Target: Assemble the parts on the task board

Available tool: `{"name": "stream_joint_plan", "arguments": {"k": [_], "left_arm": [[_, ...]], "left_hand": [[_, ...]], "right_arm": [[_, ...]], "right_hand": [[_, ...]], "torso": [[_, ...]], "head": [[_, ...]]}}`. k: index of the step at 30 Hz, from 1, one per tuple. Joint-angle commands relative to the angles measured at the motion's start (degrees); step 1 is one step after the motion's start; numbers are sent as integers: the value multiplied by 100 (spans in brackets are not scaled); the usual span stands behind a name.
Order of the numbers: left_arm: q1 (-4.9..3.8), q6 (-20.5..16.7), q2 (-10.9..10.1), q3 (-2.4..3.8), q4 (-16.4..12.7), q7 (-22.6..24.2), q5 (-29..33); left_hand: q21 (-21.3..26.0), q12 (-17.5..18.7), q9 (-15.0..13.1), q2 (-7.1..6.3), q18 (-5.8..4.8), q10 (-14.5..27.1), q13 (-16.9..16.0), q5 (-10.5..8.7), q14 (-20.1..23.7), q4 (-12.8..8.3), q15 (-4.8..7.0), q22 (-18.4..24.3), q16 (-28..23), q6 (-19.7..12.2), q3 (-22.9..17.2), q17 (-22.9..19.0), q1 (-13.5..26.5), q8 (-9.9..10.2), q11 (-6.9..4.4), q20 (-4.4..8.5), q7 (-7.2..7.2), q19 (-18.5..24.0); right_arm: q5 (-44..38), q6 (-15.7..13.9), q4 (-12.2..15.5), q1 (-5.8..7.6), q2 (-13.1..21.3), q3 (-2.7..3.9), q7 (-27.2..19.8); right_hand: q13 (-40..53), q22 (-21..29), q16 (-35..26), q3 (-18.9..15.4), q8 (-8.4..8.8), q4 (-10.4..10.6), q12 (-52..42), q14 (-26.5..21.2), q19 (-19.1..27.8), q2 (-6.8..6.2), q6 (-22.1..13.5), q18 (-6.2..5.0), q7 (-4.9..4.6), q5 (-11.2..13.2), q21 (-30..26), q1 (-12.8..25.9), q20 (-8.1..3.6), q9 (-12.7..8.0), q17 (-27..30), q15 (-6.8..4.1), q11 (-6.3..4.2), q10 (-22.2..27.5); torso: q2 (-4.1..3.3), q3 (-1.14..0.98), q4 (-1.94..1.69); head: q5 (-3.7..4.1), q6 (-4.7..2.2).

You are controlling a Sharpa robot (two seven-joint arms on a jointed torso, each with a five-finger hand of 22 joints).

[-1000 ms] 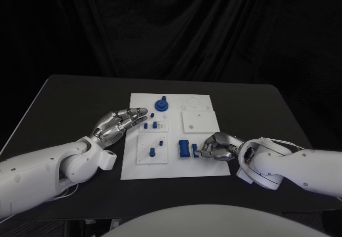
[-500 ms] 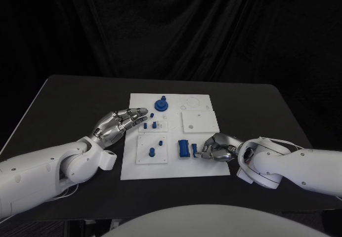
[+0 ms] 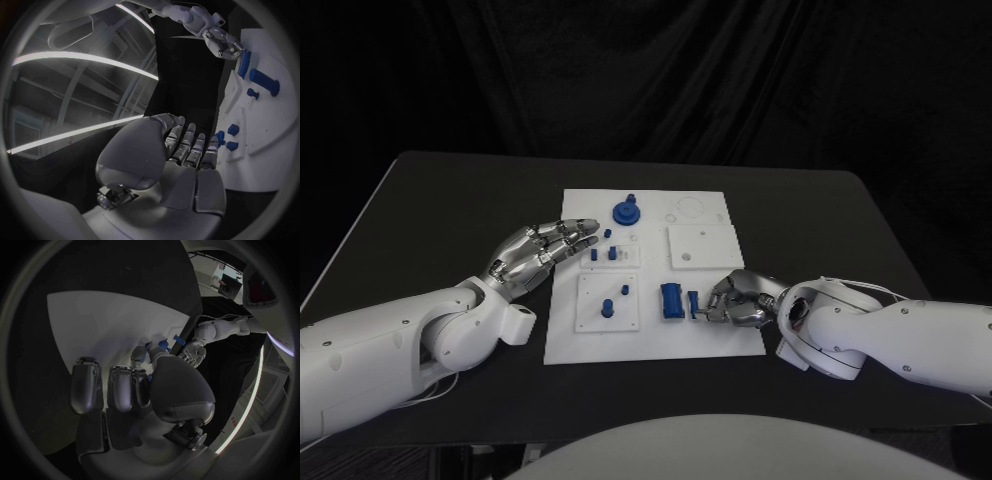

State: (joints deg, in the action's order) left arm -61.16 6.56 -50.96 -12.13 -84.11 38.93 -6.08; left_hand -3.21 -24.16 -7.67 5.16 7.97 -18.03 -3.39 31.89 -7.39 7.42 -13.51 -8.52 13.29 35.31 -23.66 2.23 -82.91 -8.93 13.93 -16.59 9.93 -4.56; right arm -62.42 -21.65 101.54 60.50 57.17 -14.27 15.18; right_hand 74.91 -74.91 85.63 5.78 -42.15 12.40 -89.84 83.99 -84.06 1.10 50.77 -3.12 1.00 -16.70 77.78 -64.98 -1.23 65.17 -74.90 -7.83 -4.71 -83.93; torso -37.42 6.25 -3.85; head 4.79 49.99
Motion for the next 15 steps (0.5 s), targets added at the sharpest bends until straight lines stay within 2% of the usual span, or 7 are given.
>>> {"name": "stream_joint_plan", "arguments": {"k": [1, 4, 7, 11, 13, 15], "left_arm": [[10, 78, 10, 4, -15, 154, 16], [11, 77, 3, 4, -18, 151, 16], [11, 65, -20, 4, -28, 150, 16], [11, 43, -61, 4, -49, 159, 16], [10, 10, -115, 5, -86, 189, 15], [9, -50, -178, 5, -144, 223, 15]], "left_hand": [[-10, -20, -7, 14, -119, -13, -9, -21, -8, 3, -31, 9, 30, 31, -42, 7, 43, -37, 17, 0, 299, -30], [-10, -21, -7, 14, -119, -14, -9, -21, -8, 3, -31, 7, 31, 31, -42, 7, 43, -37, 17, 1, 299, -31], [-12, -22, -8, 14, -120, -15, -9, -23, -9, 3, -32, 4, 33, 32, -43, 7, 44, -38, 18, 1, 300, -33], [-8, -31, -9, 7, -122, -24, -10, -32, -8, 0, -34, 13, 32, 37, -43, 7, 44, -41, 22, 1, 299, -28], [-8, -32, -10, 2, -123, -27, -10, -37, -9, -5, -35, 13, 36, 40, -44, 8, 42, -44, 26, 1, 296, -28], [-8, -59, -13, 1, -129, -56, -14, -19, -16, -13, -42, 12, 47, 57, -55, 10, 37, -54, 36, 1, 298, -30]], "right_arm": [[-23, 31, 4, -18, -2, -1, 124], [-52, -12, 35, -19, 6, 0, 103], [-72, -183, 106, -19, 53, 2, -13], [-65, -429, 224, -15, 162, 6, -215], [8, -564, 317, 14, 261, 12, -395], [175, -693, 374, 103, 337, 15, -644]], "right_hand": [[1509, -1089, -39, 4, -34, -70, -16, 382, -199, -12, -1, -3, 45, 73, -32, -100, -53, 13, -234, -42, -49, -607], [1509, -1088, -43, 7, -36, -131, -16, 381, -199, -31, -6, -3, 47, 161, -35, -175, -57, 18, -225, -45, -52, -607], [1509, -1087, -44, -52, -47, -200, -16, 382, -199, -113, 10, -3, 43, 360, -42, -226, -58, 23, -225, -47, -48, -607], [1509, -1090, -39, -159, -41, -149, -16, 385, -204, -148, 29, -1, 31, 509, -34, -127, -56, 13, -236, -39, -41, -607], [1509, -1091, -38, -202, -31, -126, -16, 386, -206, -154, 32, 0, 29, 562, -33, -90, -55, 4, -239, -37, -38, -607], [1509, -1090, -40, -225, -11, -120, -16, 385, -206, -157, 22, 0, 26, 606, -35, -83, -53, -11, -232, -35, -37, -607]], "torso": [[2, -4, -4], [6, -1, -7], [4, 2, -3], [5, 5, 9], [4, 3, 8], [4, 1, 5]], "head": [[4, 1], [5, 1], [-1, 1], [-13, 1], [-11, 1], [0, 1]]}}
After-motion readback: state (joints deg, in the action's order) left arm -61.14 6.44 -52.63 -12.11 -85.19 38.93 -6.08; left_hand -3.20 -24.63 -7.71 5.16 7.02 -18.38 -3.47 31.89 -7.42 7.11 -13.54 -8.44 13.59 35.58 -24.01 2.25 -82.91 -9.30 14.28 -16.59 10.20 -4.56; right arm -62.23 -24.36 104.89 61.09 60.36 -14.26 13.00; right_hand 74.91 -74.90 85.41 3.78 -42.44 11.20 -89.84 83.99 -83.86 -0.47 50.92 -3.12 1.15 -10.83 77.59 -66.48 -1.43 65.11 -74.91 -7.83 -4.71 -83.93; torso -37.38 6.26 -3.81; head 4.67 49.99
